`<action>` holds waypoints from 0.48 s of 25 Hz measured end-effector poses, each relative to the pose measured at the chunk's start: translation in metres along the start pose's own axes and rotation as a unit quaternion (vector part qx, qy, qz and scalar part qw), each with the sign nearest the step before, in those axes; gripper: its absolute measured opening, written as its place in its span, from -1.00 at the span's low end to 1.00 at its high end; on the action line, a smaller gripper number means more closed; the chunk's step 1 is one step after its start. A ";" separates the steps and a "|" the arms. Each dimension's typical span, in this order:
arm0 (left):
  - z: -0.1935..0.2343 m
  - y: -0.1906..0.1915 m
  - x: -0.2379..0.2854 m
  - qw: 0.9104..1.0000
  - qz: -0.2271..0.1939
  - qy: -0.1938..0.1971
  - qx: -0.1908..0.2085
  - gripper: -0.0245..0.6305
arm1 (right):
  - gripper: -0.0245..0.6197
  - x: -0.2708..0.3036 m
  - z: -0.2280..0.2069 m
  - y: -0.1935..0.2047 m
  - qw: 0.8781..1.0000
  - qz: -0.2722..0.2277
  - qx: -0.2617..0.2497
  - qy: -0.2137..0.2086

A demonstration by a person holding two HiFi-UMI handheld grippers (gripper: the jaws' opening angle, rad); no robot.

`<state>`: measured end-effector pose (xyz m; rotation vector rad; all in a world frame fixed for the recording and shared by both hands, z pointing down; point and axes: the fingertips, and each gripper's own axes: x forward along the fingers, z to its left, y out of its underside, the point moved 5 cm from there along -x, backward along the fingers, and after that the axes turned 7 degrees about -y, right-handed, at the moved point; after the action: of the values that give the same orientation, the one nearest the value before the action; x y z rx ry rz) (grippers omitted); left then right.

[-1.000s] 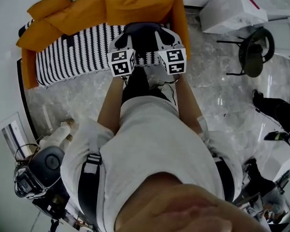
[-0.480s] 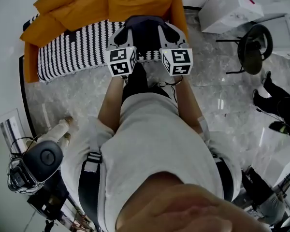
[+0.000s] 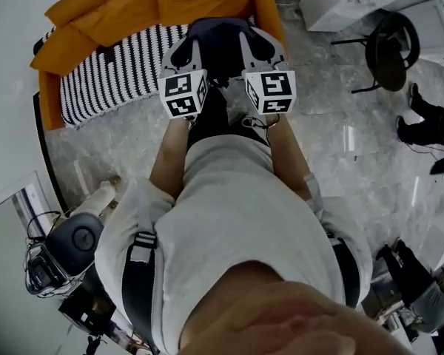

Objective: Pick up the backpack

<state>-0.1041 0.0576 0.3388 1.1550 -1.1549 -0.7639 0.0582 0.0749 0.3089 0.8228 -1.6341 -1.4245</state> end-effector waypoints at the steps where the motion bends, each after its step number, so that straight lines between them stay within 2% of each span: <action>1: -0.004 0.000 -0.003 1.000 -0.001 0.002 0.002 -0.82 | -0.72 -0.005 -0.001 0.000 1.000 -0.002 -0.001 0.002; 12: -0.025 -0.002 -0.005 1.000 -0.005 0.027 0.008 -0.82 | -0.72 -0.028 -0.010 0.002 0.999 -0.009 0.004 0.035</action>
<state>-0.0812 0.0692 0.3352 1.1871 -1.1132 -0.7280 0.0801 0.0953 0.3067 0.8833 -1.5848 -1.3870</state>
